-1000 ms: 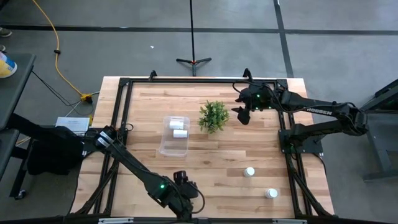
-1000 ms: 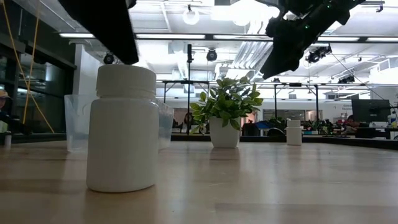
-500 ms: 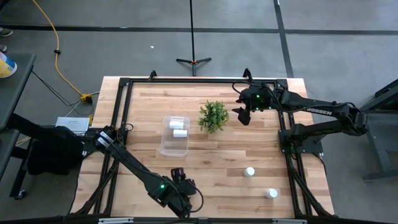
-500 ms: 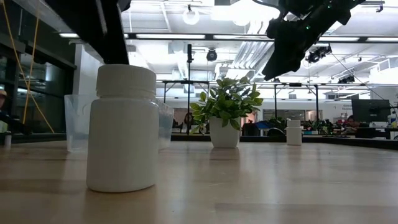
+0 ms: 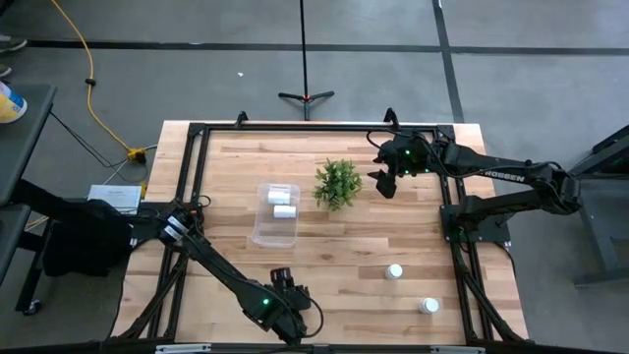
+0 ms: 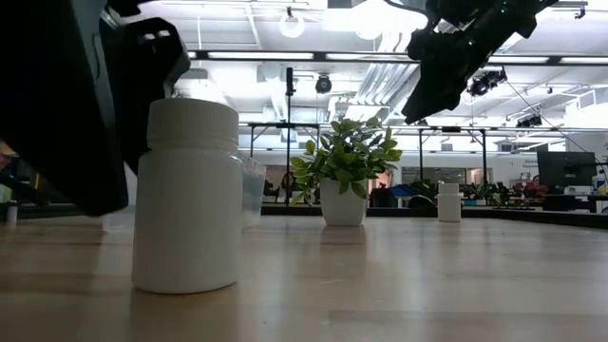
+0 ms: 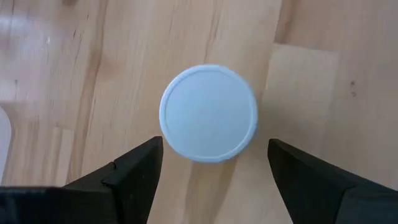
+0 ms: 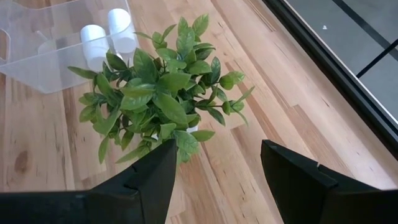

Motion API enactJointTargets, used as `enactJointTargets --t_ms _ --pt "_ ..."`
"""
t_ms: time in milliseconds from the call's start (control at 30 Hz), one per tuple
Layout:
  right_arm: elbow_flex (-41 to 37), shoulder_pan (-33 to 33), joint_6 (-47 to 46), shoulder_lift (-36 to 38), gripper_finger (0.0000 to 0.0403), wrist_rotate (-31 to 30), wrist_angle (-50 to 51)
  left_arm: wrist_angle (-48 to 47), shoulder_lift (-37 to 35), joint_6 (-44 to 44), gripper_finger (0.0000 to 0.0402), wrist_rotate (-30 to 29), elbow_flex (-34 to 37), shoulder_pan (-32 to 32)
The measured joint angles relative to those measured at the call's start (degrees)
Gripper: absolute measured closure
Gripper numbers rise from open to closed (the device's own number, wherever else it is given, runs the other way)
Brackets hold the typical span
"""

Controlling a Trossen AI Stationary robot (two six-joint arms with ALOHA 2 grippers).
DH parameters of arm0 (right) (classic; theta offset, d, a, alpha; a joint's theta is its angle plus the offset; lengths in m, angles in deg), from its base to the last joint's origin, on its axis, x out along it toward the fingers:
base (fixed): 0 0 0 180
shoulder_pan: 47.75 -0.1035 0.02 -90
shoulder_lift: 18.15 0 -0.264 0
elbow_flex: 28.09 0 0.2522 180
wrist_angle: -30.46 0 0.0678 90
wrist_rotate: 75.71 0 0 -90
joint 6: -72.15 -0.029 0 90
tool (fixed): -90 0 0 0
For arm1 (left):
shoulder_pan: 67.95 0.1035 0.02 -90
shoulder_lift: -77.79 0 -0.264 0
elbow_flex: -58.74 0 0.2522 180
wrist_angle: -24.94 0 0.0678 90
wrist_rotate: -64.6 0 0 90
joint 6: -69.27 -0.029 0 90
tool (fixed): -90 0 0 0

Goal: Pick and place pill bottles into a basket
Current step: Put the white pill bottle into the transparent bin

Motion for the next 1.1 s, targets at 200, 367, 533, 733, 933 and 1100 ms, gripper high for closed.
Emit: enactJointTargets --t_ms 200,367,533,733,933,1100 --pt "0.0 0.0 0.0 0.0 0.0178 -0.1 0.2 2.5 0.0 0.0 0.0093 -5.0 0.0 0.0" --pt "0.0 0.0 0.0 0.0 0.0178 -0.1 0.2 5.4 0.0 -1.0 0.0102 -6.3 0.7 0.1" --pt "0.0 0.0 0.0 0.0 0.0178 -0.2 0.2 11.0 0.1 -1.1 0.0104 -6.0 4.5 0.0" --pt "0.0 0.0 -0.2 0.0 0.0178 -0.2 0.2 13.7 0.1 -0.1 0.0104 -4.9 6.4 0.0" --pt "0.0 0.0 -0.2 0.0 0.0178 -0.2 0.2 13.6 0.1 -0.6 0.0107 -4.9 6.3 0.0" --pt "0.0 0.0 -0.2 0.0 0.0178 -0.2 0.2 13.2 0.1 -1.0 0.0151 -4.9 6.3 0.0"
